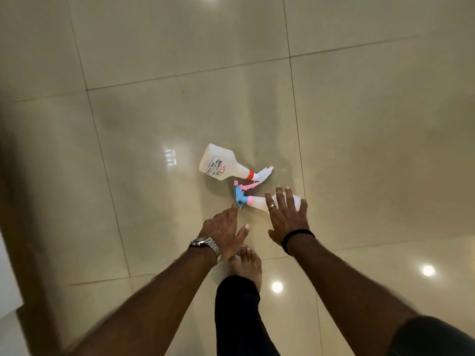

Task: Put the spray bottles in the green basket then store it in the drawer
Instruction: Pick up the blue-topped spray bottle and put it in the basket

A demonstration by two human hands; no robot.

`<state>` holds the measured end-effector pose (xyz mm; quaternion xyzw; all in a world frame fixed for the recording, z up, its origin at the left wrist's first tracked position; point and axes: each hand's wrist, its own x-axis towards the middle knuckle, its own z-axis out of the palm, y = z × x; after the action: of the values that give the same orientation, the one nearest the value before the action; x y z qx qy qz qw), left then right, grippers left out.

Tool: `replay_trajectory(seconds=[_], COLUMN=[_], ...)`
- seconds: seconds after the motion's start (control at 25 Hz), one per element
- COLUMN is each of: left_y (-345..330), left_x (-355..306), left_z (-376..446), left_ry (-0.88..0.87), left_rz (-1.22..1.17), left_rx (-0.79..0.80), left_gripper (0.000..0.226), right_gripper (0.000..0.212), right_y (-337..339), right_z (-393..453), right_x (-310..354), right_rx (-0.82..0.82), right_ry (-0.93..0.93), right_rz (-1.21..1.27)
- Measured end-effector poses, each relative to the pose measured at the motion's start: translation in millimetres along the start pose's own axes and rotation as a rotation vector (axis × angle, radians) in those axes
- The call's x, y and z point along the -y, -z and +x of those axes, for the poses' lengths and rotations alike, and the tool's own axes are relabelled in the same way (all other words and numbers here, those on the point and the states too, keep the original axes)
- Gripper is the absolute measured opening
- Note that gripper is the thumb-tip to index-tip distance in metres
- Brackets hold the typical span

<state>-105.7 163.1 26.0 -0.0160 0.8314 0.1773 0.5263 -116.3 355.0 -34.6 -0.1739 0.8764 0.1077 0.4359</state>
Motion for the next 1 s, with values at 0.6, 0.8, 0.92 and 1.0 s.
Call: replay_trajectory(seconds=[0.6, 0.8, 0.92, 1.0], left_y=[3, 26, 34, 35], left_x=[-4, 10, 34, 55], left_z=[-154, -224, -260, -284], left_ry=[0.074, 0.164, 0.202, 0.249], left_rz=[-0.252, -0.481, -0.701, -0.899], left_rx=[-0.092, -0.220, -0.272, -0.365], left_gripper=[0.064, 0.058, 0.047, 0.042], right_gripper=[0.088, 0.085, 0.079, 0.078], right_y=[68, 152, 195, 213], right_z=[-129, -186, -207, -218], right_x=[24, 73, 124, 162], right_rx=[0.133, 0.066, 0.007, -0.042], right_ry=[-0.096, 0.041, 0.128, 0.183], right_rz=[0.374, 0.498, 0.623, 0.669])
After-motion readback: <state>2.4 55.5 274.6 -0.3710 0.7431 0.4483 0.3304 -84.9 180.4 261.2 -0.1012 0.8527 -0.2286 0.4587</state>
